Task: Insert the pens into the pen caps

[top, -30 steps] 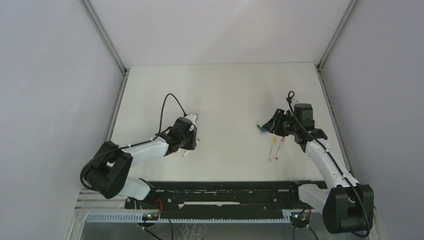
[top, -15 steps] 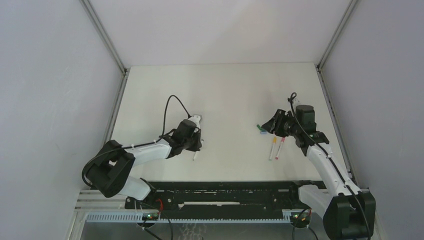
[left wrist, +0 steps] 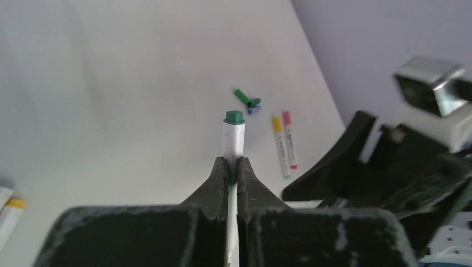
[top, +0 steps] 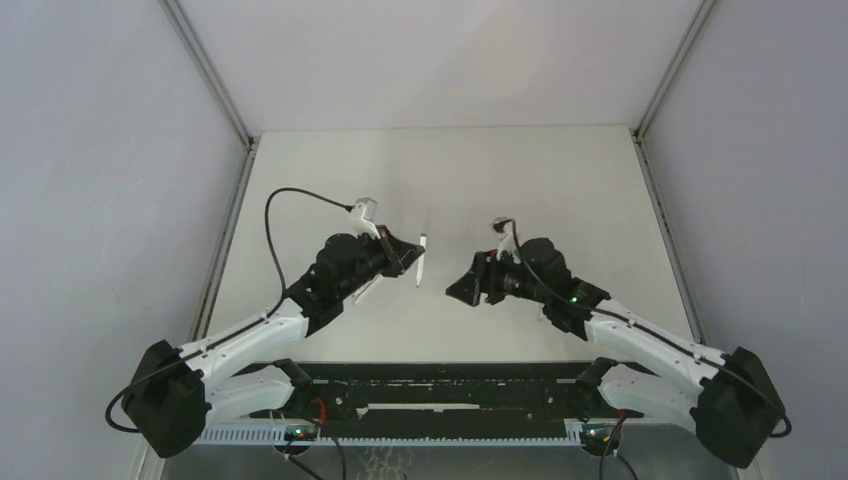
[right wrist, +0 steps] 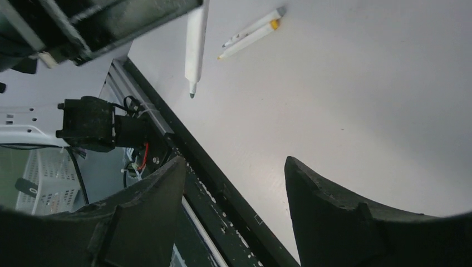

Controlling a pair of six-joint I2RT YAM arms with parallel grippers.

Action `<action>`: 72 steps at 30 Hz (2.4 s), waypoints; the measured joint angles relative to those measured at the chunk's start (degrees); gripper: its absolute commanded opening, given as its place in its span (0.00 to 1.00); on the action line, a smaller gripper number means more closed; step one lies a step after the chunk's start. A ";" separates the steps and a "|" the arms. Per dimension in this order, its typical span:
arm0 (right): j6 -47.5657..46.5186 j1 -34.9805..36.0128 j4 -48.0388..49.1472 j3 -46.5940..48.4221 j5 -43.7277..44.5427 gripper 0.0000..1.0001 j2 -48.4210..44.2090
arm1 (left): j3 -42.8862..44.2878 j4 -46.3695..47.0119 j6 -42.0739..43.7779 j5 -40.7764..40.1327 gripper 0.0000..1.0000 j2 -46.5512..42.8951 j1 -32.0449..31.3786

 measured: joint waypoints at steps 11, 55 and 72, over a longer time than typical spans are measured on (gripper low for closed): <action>1.27 9.92 8.76 7.52 2.32 0.62 15.30 | -1.38 3.30 -4.76 0.07 0.00 -4.48 -0.02; -13.94 1.92 -33.00 13.64 -22.95 0.00 14.12 | -6.67 1.33 38.29 -3.63 0.75 -20.68 -18.51; -16.24 8.52 -44.72 13.68 -40.87 0.00 13.14 | -6.75 -4.63 57.51 -15.37 0.72 -11.56 -47.93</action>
